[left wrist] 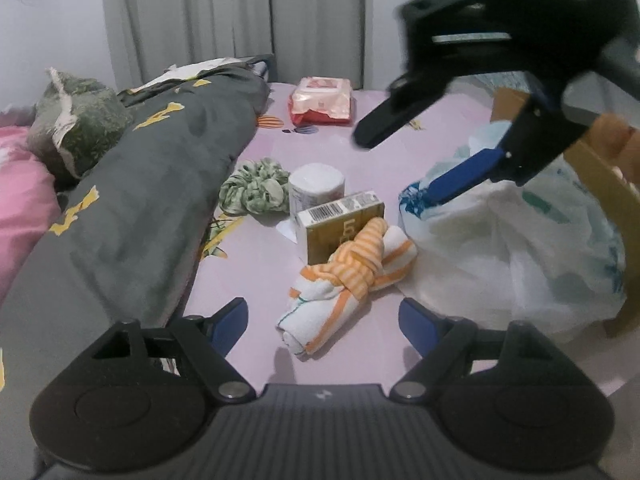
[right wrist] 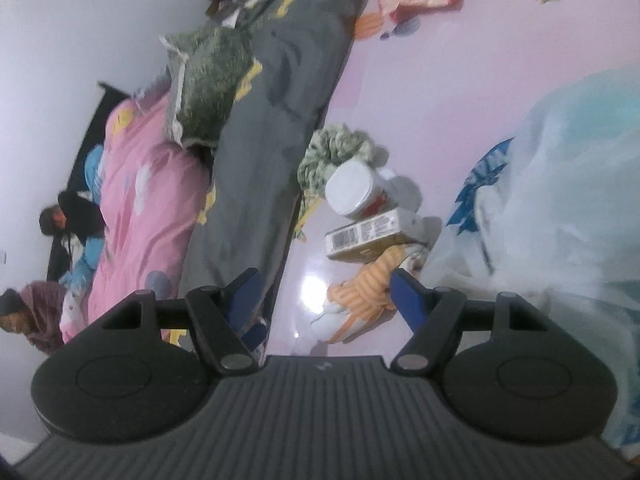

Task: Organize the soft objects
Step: 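Lower the right gripper and close it on the orange-striped towel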

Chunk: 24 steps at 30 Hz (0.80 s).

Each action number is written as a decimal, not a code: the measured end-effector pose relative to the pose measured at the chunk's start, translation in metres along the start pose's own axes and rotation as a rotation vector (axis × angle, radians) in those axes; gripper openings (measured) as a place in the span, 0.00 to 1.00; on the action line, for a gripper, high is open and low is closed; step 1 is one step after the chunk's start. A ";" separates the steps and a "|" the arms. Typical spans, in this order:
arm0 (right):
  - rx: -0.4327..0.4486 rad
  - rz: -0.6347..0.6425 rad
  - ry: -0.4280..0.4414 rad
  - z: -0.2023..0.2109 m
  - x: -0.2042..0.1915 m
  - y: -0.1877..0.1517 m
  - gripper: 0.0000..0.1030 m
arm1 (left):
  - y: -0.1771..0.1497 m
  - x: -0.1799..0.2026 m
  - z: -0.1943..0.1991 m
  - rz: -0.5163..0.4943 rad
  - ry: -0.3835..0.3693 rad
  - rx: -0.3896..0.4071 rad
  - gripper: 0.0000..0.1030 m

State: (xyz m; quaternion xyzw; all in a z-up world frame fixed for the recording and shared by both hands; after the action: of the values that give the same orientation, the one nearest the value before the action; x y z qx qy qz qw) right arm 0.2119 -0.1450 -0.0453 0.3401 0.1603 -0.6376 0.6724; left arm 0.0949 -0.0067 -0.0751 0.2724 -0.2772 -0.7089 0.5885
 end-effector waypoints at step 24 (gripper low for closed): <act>-0.127 -0.064 -0.087 -0.076 0.016 -0.035 0.42 | -0.016 0.002 -0.041 0.055 -0.034 -0.148 0.39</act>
State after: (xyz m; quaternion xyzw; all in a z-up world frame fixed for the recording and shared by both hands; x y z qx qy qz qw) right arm 0.1968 -0.1049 -0.1187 0.2636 0.1820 -0.6616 0.6780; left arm 0.1130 -0.0087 -0.1150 0.2085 -0.2413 -0.7156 0.6214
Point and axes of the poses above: each gripper's, at about its wrist camera, not at the fingertips, and z roughly against the way its jaws point, x to its right, y to its top, the point moved 5 cm from there along -z, roughly the way its jaws point, and after that the axes turned 1 degree about -z, right-handed, at the moved point
